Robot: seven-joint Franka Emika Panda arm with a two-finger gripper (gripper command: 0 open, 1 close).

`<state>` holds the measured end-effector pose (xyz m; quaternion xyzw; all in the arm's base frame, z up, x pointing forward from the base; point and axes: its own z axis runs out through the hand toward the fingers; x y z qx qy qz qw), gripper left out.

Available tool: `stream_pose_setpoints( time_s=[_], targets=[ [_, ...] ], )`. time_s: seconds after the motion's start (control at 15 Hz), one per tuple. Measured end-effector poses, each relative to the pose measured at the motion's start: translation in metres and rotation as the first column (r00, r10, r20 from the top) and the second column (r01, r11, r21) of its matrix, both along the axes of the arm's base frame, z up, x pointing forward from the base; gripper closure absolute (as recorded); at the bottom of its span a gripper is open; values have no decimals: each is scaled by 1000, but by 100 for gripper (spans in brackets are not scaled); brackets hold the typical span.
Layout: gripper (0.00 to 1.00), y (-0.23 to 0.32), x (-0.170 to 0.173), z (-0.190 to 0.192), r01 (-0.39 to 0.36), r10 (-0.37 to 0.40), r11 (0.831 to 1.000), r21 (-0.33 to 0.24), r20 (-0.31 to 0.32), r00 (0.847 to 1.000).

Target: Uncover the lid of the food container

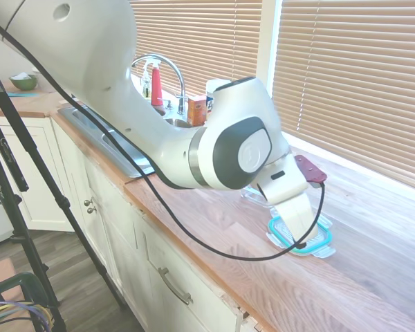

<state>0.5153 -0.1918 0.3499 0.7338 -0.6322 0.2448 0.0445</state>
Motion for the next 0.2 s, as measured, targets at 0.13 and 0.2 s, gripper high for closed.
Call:
stream_pose_setpoints(
  time_s=[0.13,0.2],
  targets=[
    [0,6,3,1,-16,16,1000,0,10,1000],
    [0,10,5,4,-22,22,1000,5,23,999]
  ],
)
